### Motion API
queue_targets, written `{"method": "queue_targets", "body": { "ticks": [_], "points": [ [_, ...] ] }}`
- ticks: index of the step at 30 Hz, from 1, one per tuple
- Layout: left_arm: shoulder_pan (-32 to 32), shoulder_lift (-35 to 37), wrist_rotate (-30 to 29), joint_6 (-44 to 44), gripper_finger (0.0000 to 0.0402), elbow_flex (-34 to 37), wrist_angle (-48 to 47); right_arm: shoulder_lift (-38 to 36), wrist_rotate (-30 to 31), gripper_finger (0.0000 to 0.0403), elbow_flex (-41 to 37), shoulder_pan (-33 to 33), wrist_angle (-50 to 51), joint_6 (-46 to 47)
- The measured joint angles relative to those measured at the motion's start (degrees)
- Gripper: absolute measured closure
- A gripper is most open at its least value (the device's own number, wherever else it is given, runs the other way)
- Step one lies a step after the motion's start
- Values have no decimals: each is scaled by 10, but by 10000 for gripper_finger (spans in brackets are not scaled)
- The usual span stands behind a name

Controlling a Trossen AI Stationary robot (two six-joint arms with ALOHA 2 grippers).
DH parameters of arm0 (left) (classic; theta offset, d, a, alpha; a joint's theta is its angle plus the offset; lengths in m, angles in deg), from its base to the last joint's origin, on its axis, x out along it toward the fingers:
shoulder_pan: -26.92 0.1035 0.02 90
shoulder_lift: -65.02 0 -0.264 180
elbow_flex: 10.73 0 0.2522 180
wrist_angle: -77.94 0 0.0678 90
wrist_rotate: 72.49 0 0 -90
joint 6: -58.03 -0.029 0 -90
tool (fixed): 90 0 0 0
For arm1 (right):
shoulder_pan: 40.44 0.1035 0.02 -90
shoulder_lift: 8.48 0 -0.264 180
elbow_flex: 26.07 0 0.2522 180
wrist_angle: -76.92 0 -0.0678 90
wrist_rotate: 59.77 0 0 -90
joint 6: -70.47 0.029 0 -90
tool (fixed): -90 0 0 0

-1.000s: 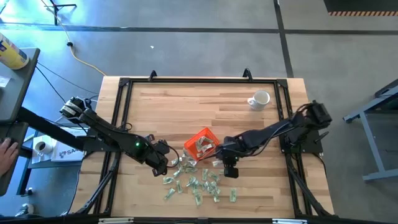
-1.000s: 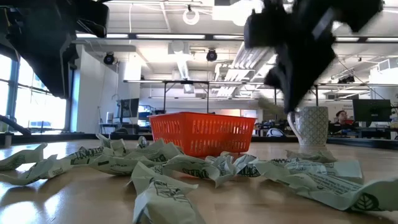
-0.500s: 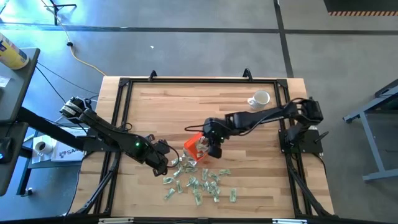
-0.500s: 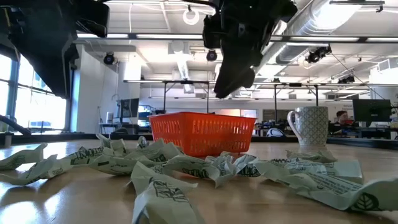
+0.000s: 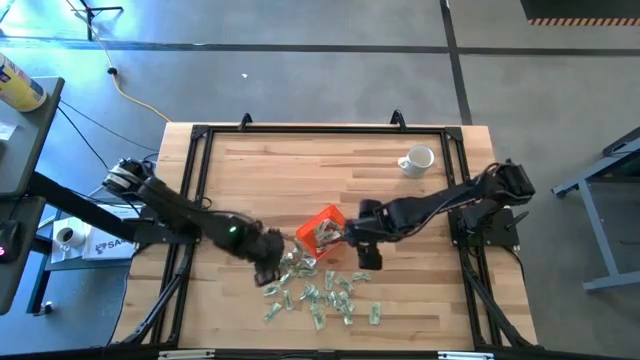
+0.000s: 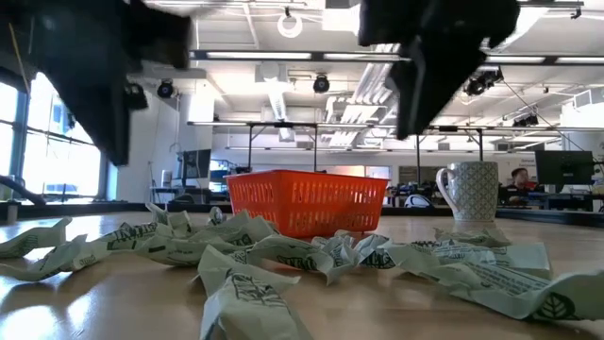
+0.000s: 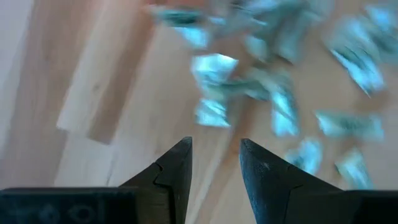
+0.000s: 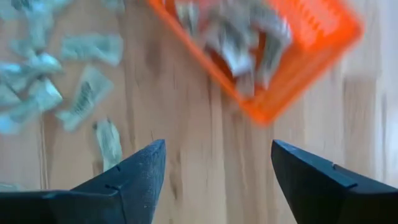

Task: Pick and place Stevia / Truvia into bins
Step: Put the stevia packet into the orange bin

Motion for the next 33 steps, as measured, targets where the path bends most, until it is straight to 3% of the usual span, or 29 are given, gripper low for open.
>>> {"method": "queue_targets", "body": {
  "ticks": [4, 7, 14, 18, 23, 33],
  "points": [
    [48, -26, 52, 97, 234, 0, 19, 0, 9, 120, -35, 29, 18, 128],
    [53, -30, 61, 119, 234, 0, 49, 0, -6, 120, -70, 61, 4, 197],
    [25, -28, 65, 92, 234, 0, 69, 0, -11, 121, -127, 140, -156, 142],
    [10, -28, 66, 92, 234, 0, 69, 0, 13, 121, -168, 138, -201, 144],
    [11, -28, 62, 94, 234, 0, 69, 1, -17, 121, -203, 123, -284, 142],
    [11, -28, 54, 92, 234, 0, 69, 37, -24, 121, -206, 124, -358, 122]
  ]
}}
